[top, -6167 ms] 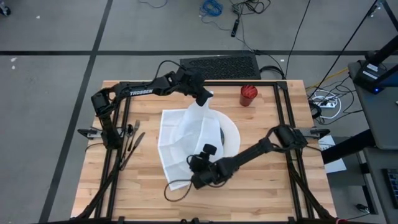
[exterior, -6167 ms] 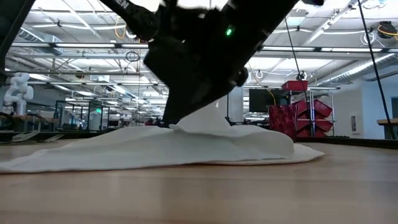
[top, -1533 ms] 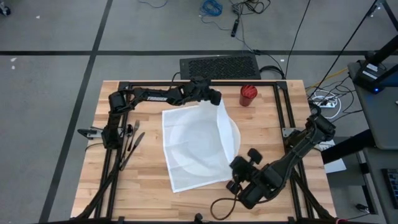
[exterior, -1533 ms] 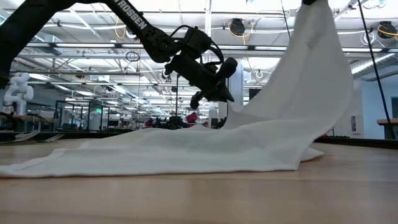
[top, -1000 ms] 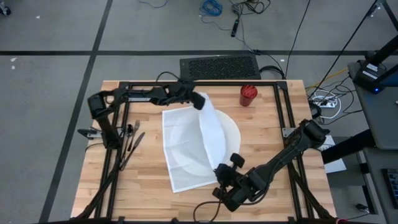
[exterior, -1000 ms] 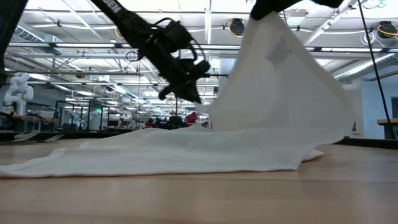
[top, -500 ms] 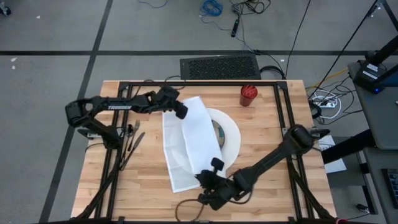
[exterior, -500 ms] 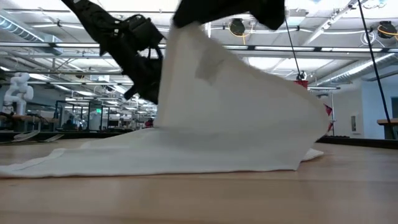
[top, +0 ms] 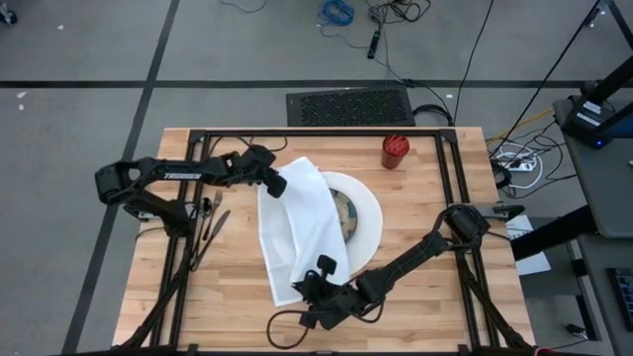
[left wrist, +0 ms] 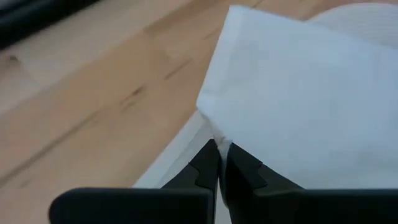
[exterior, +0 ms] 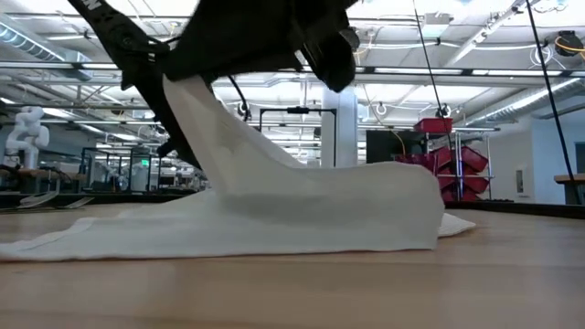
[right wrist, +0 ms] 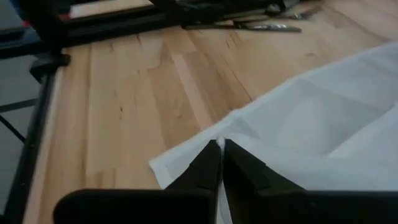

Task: Set table place
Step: Fold the white table napkin

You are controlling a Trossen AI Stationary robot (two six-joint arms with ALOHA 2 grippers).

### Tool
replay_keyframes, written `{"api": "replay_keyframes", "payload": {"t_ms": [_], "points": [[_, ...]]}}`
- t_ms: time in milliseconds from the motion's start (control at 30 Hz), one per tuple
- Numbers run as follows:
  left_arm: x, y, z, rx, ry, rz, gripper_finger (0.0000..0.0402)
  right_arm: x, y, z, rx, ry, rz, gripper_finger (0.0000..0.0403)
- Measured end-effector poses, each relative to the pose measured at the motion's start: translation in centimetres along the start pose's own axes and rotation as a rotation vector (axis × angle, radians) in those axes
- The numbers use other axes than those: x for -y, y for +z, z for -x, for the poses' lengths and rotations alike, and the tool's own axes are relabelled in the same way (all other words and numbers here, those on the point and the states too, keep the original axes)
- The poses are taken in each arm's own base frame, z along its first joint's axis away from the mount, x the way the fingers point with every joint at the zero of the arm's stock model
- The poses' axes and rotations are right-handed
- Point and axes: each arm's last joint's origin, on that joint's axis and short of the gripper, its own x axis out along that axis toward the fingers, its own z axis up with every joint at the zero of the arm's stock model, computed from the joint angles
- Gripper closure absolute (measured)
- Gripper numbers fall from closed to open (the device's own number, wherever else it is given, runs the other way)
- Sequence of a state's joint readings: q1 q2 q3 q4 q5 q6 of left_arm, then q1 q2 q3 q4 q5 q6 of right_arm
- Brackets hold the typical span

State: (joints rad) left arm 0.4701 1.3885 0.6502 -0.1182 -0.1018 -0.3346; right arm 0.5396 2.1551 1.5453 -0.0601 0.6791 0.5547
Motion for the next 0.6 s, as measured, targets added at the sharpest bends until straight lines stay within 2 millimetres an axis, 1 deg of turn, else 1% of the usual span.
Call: {"api": "replay_keyframes", "payload": {"t_ms": [100,200,333,467,600], "points": [[-0.5,0.4,0.9,0.029,0.014,-0.012,0.0402,-0.2,0.7,0.0,0.031,0.018,0.017,0.0403],[-1.1,0.6,1.1,0.04,0.039,-0.004,0.0402,-0.1,1.2,-0.2,0.048,0.019,0.01,0.0403],[-1.6,-0.1,0.7,0.011,0.057,0.001,0.0402,0.2,0.4,-1.7,0.05,0.023,0.011,0.0403],[-2.0,-1.6,-0.1,-0.046,0.074,-0.018,0.0402,0.0,-0.3,-3.3,0.07,0.104,-0.029,0.0403],[-2.4,-2.5,-0.4,-0.053,0.115,-0.031,0.0402,-0.1,-1.2,-4.3,0.079,0.124,-0.03,0.0403]]}}
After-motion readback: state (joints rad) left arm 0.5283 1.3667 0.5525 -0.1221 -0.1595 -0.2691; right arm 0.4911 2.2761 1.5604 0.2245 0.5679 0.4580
